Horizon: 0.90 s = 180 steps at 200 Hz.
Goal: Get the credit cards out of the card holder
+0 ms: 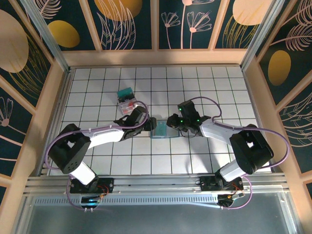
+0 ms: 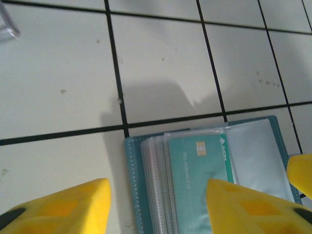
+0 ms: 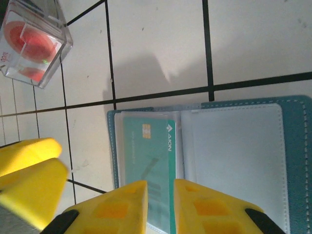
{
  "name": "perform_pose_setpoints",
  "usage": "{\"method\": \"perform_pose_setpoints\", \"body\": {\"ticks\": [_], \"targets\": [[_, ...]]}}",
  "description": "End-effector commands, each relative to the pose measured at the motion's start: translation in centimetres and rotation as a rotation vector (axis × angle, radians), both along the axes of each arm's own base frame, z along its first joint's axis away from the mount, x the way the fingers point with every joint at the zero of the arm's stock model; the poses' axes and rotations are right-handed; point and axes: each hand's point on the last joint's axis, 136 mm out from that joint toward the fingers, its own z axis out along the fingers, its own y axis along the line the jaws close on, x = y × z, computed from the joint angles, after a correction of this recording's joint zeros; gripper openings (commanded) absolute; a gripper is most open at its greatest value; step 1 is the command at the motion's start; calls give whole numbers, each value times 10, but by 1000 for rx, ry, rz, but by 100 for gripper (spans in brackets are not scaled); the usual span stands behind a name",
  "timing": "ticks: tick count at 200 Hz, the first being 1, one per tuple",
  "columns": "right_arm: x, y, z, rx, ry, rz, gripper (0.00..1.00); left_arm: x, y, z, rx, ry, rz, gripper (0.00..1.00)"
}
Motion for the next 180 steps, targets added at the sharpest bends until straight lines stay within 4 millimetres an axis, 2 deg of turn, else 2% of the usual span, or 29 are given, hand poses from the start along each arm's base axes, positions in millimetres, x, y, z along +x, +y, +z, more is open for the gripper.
{"method": "perform_pose_setpoints", "body": {"ticks": [1, 49, 110, 112, 116, 180], "targets": [[-1, 6, -6, 48, 20, 8, 23, -3, -14, -5, -48, 10, -36, 50], [-6, 10, -20, 57, 52, 26, 24, -6, -17, -19, -42, 41, -44, 37], [-8, 13, -33, 56, 86, 36, 24, -10, -17, -28, -41, 71, -49, 34], [-8, 14, -32, 57, 86, 38, 24, -11, -16, -36, -27, 87, -49, 34], [-8, 14, -33, 57, 87, 40, 24, -12, -15, -39, -22, 93, -48, 33], [-7, 18, -39, 59, 101, 49, 24, -17, -14, -51, -11, 127, -54, 28]]}}
